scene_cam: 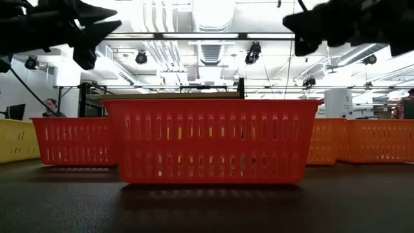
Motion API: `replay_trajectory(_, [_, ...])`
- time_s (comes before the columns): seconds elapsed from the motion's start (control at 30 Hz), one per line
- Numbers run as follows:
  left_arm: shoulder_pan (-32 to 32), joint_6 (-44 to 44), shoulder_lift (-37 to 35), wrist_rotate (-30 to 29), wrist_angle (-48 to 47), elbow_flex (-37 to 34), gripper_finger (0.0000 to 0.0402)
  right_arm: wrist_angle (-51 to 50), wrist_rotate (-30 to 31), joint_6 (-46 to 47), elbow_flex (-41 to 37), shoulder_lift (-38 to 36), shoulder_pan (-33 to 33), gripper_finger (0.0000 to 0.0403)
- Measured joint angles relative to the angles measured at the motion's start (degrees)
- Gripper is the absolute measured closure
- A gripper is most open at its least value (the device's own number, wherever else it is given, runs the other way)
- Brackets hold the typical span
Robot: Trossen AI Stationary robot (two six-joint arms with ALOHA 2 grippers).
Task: Stack baskets on shelf by color
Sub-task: Put the middle yellow bin on the shelf
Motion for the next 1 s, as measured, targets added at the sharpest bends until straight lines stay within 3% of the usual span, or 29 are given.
replay_trajectory(0.3, [0.0, -1.7, 6.7, 0.0, -0.1, 2.0, 0.0308, -11.5, 0.4, -0.6, 13.5, 10.5, 6.2, 0.0394])
replay_trajectory(0.77, [0.0, -1.5, 10.8, -0.1, -0.1, 3.3, 0.0308, -43.8, 0.6, 2.3, 37.9, 22.8, 6.1, 0.0394])
replay_trajectory(1.0, [0.0, -0.2, 11.0, -0.3, 0.1, 3.3, 0.0308, -59.8, 5.4, 4.7, 48.3, 28.3, 6.1, 0.0394])
